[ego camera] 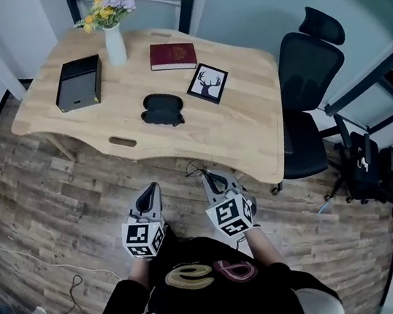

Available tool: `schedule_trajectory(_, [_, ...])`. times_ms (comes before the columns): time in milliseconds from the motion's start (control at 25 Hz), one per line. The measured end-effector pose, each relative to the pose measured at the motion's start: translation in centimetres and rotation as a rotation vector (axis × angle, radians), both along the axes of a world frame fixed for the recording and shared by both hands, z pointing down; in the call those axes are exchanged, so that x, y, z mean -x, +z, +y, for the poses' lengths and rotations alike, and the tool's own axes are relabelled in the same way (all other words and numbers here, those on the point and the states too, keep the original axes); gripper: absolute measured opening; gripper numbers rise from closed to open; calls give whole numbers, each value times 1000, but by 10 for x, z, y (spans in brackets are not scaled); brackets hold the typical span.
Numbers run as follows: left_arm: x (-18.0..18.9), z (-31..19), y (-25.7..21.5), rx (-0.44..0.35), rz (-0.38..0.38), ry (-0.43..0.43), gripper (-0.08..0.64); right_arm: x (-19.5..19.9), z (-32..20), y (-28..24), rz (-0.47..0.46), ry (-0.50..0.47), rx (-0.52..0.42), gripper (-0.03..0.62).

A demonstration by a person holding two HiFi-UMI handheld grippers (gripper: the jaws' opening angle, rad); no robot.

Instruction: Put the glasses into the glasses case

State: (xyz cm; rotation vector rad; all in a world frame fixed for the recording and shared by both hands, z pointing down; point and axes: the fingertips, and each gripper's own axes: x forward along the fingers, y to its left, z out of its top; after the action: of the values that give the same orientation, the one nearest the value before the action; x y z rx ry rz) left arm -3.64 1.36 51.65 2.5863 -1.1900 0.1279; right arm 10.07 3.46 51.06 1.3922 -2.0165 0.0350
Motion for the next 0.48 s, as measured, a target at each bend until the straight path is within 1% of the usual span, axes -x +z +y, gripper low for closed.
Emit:
schedule_trajectory(240, [10, -49, -4, -13, -3, 29, 18, 8, -34, 2, 17, 34, 19, 15])
schedule_trajectory(480, [18, -88, -5, -18, -14, 79, 18, 15, -68, -4, 24, 88, 3, 15])
